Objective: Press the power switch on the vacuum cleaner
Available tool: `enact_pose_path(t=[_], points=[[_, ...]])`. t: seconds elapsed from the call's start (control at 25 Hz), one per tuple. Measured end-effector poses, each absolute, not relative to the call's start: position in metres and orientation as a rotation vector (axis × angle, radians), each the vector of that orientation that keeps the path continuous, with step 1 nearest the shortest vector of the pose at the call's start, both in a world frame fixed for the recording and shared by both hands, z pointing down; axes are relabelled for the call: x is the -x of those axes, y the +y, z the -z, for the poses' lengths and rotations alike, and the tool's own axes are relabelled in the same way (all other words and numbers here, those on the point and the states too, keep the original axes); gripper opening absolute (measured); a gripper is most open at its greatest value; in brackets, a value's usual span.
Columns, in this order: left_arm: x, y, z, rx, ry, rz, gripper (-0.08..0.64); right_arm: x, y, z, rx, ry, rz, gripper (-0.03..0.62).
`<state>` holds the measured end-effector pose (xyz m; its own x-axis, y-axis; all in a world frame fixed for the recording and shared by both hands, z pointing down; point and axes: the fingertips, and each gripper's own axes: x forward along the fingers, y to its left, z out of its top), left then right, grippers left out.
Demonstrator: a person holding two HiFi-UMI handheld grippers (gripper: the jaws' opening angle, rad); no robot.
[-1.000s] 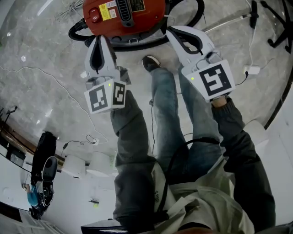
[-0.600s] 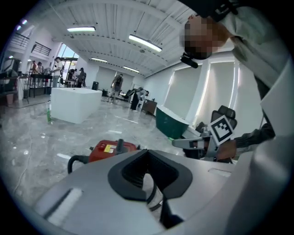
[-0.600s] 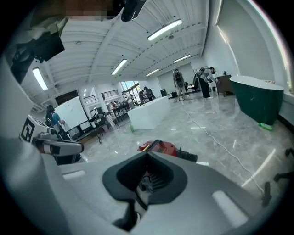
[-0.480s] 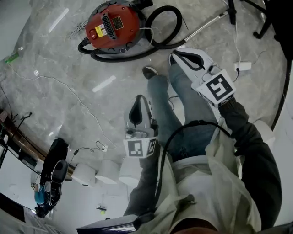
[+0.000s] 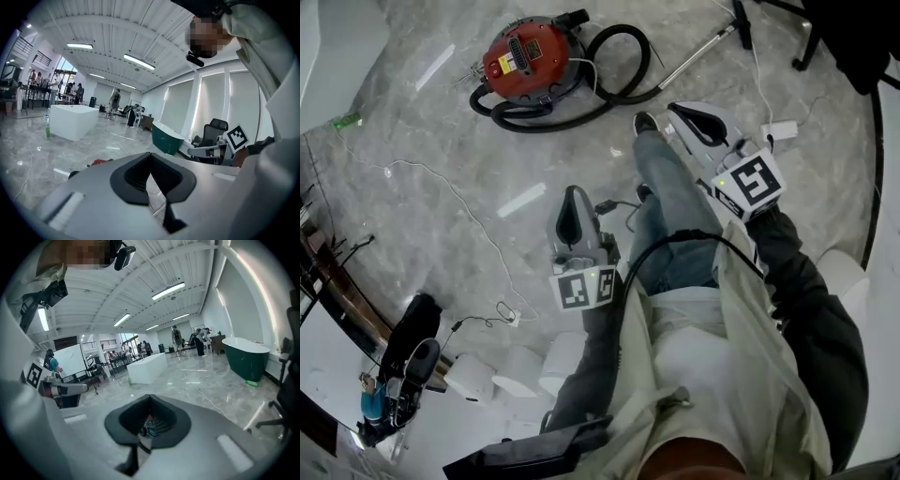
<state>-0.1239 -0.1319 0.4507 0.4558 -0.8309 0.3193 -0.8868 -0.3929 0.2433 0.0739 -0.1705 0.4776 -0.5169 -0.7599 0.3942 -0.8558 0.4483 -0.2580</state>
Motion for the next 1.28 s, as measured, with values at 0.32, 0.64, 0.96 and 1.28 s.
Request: enact_pose_path(t=[0.32, 0.64, 0.96, 1.28], points=[[0.159, -0.037, -0.385, -2.286, -1.552, -0.06, 0.005, -0.005, -0.073, -0.399, -1.319, -2.604, -0.525, 0.002], [0.174, 0.074, -0.341, -2.236, -1.594, -0.021, 0.006, 0.017, 0.035, -0.327, -1.25, -2.664, -0.465, 0.002], [0.163, 0.13, -0.324, -2.235, -1.675, -0.004, 0.005, -0.01, 0.095, -0.314, -1.231, -2.697, -0.474, 0.002], [0.009, 0.207, -0.321, -2.35, -1.513, -0.041, 0.005, -0.133, 0.195, -0.317, -1.295, -2.654, -0.51, 0.002]])
